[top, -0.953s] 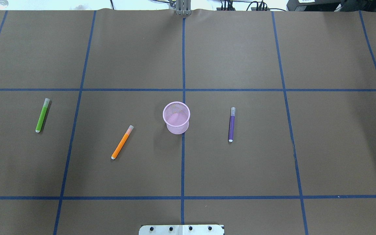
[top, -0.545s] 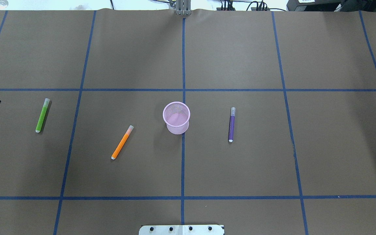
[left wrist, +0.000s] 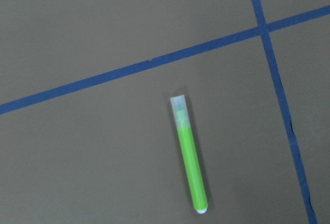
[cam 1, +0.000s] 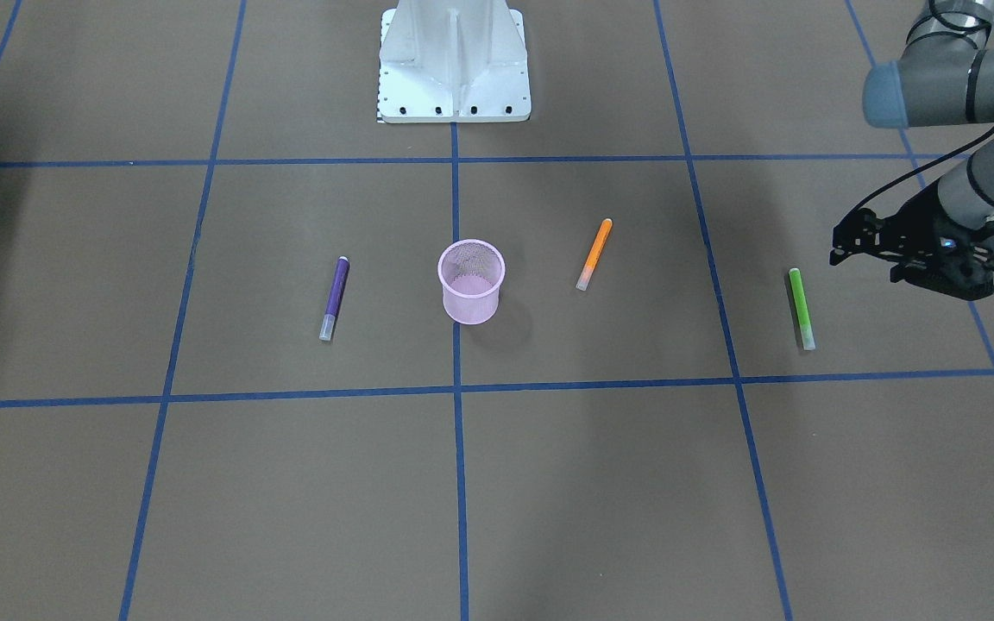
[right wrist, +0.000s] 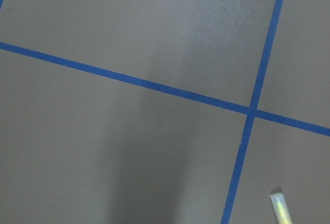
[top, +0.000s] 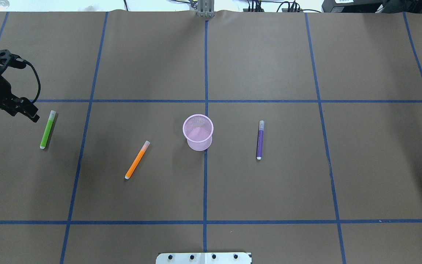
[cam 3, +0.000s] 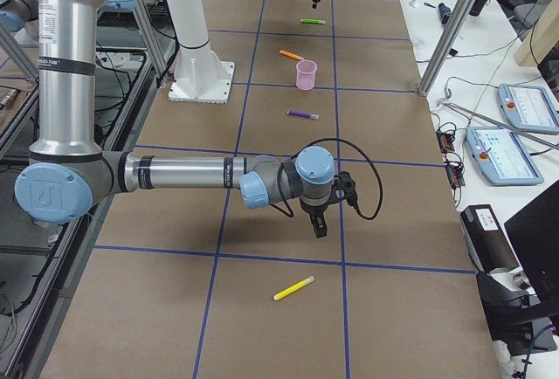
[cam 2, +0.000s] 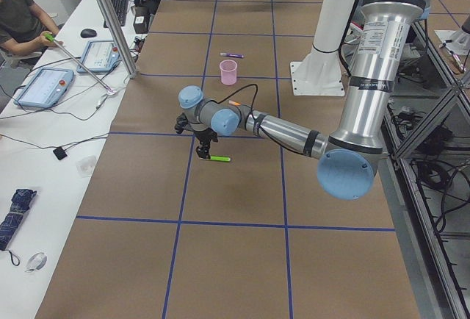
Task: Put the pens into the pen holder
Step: 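Move the left gripper down over the green marker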
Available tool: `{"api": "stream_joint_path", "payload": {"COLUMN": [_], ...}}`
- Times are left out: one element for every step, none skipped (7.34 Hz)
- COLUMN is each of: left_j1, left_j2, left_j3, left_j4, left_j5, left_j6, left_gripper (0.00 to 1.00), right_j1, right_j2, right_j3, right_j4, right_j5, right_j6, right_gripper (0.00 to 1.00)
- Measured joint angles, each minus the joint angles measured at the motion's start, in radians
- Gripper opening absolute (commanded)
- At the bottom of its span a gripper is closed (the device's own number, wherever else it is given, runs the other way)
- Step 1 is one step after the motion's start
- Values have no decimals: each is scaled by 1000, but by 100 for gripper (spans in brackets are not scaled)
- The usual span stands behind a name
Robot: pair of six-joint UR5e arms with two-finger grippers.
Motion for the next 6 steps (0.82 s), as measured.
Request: {"api": "stream_joint_path", "payload": {"left_j1": [15,38,52,57,59,60], "left_j2": [-27,-43,-64,-87,-97,-103], "left_j3": [28,52,91,136,164,178], "left_j4": [16,23,26,26,28,37], "left_j5": [1,2,3,2,-1,-3], "left_j6": [1,2,1,1,-3,-12], "left_gripper": [72,71,68,68,67,67], "right_j1": [-8,-14,-19,-21,-22,-22], "right_j2": [1,1,1,1,1,1], "right_j3": [-1,-2,-2,-2,0,3], "right_j4": [0,0,0,0,1,1], "right_j5": [4,6,6,7,7,7], "right_j6": [0,1,1,0,0,0], "right_gripper": [99,99,99,99,99,99]}}
